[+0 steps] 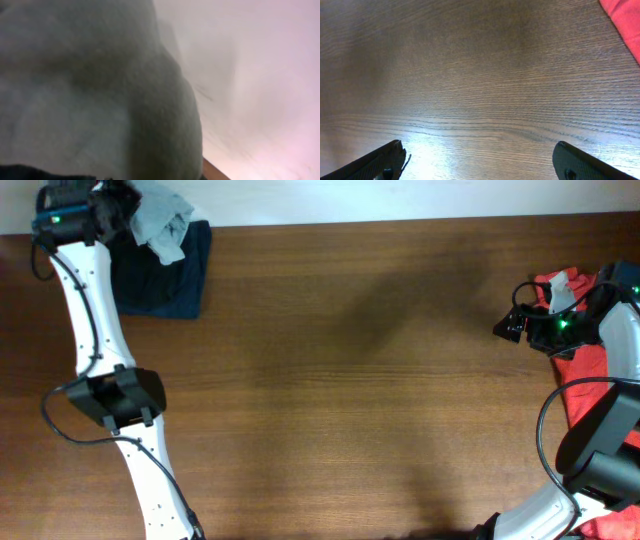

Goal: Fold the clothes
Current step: 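Carry the bundle with the left gripper to the navy garment at top left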

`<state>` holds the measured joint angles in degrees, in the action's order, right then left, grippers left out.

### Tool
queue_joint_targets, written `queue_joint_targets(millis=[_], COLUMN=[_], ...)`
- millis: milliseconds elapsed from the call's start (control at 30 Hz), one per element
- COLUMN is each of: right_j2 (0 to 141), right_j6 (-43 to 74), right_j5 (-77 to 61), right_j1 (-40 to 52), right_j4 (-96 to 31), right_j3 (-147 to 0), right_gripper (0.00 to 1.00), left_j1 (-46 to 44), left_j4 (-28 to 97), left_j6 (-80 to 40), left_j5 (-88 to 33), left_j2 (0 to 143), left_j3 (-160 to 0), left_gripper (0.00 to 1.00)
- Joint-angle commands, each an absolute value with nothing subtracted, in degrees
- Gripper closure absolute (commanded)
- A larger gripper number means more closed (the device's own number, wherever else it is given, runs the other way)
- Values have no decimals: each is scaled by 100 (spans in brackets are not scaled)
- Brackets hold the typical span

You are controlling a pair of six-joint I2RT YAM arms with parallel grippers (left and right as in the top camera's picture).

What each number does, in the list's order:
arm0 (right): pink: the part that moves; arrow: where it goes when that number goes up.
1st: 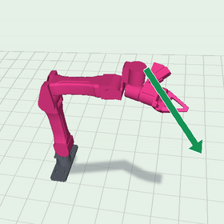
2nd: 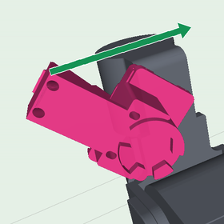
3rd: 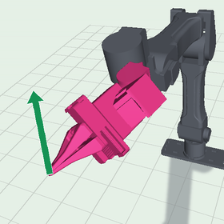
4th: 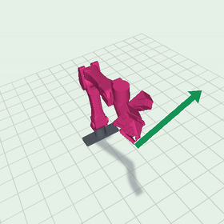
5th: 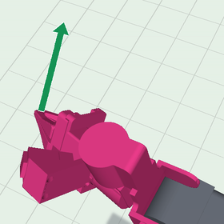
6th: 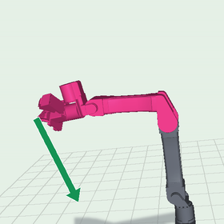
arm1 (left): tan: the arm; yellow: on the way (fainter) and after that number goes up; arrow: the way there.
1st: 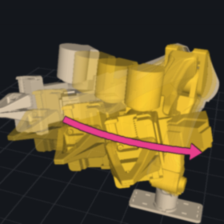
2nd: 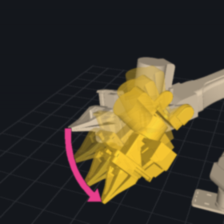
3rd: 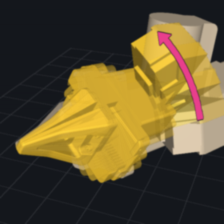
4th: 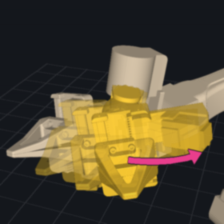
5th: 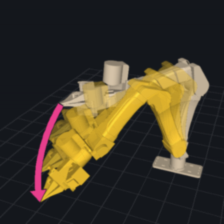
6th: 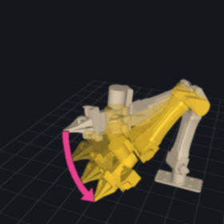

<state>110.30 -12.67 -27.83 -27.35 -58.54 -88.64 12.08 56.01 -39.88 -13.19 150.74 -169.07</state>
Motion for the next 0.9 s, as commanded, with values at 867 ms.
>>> queue_joint_targets(millis=[867], right_j2=[10997], right_j6=[-1308], right_j5=[-2731], right_j1=[-2740], right_j4=[-5872], right_j3=[-8943], right_gripper=[2], left_j1=[1881], left_j4=[6080], left_j6=[-4217], left_j5=[-1638], left_j2=[14776], left_j3=[-14988], left_gripper=[100])
